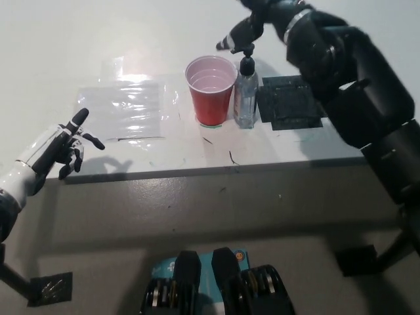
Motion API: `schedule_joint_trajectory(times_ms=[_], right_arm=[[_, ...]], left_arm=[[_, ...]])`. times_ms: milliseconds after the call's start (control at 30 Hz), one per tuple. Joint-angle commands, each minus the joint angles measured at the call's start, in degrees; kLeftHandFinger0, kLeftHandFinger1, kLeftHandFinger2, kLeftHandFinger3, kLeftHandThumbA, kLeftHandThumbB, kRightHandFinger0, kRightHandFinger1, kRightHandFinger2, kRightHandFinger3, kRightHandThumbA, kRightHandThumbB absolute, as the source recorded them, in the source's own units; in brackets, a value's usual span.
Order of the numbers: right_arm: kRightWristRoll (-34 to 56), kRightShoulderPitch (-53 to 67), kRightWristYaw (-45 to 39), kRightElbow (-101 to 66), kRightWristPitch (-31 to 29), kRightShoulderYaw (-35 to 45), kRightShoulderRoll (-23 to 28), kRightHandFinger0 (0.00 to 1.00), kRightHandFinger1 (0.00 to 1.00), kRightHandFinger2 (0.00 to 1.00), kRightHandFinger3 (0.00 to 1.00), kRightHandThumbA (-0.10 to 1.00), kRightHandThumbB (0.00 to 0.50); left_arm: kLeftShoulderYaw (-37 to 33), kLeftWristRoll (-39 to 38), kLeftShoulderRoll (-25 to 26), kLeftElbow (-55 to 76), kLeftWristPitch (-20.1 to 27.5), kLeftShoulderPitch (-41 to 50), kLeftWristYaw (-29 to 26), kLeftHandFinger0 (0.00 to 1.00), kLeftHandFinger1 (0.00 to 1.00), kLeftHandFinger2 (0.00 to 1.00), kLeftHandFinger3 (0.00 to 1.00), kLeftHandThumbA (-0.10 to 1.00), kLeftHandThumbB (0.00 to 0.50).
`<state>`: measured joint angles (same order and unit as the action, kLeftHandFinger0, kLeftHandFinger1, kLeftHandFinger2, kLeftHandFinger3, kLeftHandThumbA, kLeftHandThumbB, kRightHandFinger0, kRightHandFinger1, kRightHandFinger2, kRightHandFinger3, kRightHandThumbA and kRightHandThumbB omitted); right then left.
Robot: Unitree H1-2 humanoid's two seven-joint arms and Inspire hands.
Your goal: The robot uses its right hand to press the hand soap kept in the middle of the table to get liquid hand soap out
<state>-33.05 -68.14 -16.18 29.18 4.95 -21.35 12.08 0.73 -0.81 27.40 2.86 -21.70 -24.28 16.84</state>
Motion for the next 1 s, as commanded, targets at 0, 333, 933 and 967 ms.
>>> schedule_joint_trajectory(times_ms=[0, 333, 933, 967], right_arm=[[3.0, -0.7, -3.7, -8.3, 2.9, 3.8, 4.6, 1.0, 1.0, 1.0, 1.0, 1.0, 0.5], [12.6, 8.8, -8.7, -27.1, 11.7, 16.4, 12.5, 1.0, 1.0, 1.0, 1.0, 1.0, 0.344], [27.8, 41.5, -4.0, -47.0, 11.9, 35.1, 10.7, 1.0, 1.0, 1.0, 1.0, 1.0, 0.486], [28.1, 41.9, -4.0, -47.1, 11.7, 35.3, 10.6, 1.0, 1.0, 1.0, 1.0, 1.0, 0.486]], left_arm=[[1.0, 0.1, 1.9, 2.1, 0.3, -0.2, 0.3, 0.04, 0.02, 0.12, 0.38, 0.99, 0.068], [2.2, -0.5, 2.0, 2.6, 0.9, 1.3, 0.2, 0.06, 0.04, 0.14, 0.38, 0.99, 0.067], [3.4, -0.9, 1.4, 3.2, -0.2, 2.0, 0.2, 0.07, 0.06, 0.15, 0.38, 0.95, 0.059], [3.4, -0.9, 1.4, 3.1, -0.1, 2.0, 0.2, 0.07, 0.06, 0.15, 0.38, 0.95, 0.059]])
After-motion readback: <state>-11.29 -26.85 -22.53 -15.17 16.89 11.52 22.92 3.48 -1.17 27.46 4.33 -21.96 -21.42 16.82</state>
